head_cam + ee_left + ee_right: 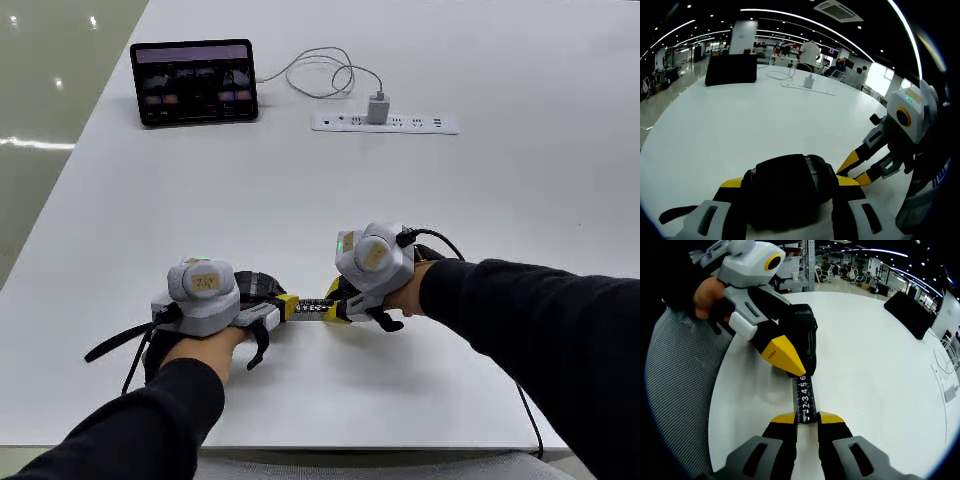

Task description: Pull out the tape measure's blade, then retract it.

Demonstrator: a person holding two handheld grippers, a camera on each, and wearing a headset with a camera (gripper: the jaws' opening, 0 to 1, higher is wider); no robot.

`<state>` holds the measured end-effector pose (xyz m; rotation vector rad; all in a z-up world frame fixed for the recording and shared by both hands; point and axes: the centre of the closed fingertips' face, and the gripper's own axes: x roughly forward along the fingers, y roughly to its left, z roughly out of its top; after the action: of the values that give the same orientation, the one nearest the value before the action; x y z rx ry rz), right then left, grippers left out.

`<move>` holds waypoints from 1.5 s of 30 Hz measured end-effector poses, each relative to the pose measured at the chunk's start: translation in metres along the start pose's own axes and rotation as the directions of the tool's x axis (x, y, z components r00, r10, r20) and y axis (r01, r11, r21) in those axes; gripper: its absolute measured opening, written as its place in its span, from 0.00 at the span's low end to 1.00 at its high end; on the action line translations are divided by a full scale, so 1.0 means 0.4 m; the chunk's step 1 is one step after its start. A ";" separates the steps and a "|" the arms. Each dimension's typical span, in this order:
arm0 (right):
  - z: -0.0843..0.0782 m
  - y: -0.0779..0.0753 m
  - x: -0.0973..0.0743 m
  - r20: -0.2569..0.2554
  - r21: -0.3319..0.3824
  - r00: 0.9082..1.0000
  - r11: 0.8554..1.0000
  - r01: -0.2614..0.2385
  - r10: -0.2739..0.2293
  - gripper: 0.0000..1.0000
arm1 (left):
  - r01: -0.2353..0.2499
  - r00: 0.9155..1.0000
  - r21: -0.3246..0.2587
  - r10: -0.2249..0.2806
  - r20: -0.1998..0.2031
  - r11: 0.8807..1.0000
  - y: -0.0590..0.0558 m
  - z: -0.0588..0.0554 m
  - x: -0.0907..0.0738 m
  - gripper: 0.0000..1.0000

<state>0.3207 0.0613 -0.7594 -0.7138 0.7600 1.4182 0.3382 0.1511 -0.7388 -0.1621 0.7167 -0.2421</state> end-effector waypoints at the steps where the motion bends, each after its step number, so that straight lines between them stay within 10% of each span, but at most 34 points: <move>1: 0.001 0.000 0.000 0.002 0.001 1.000 1.000 0.000 0.000 0.11 | 0.001 1.000 0.000 -0.001 0.000 1.000 0.000 0.000 0.000 0.64; 45: 0.055 0.013 0.043 0.052 0.010 0.999 1.000 0.003 -0.004 0.11 | 0.011 1.000 -0.018 -0.012 -0.003 1.000 0.001 -0.001 0.000 0.64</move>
<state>0.3163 0.0892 -0.7603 -0.6675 0.7242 1.4238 0.3380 0.1514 -0.7393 -0.1834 0.7217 -0.2468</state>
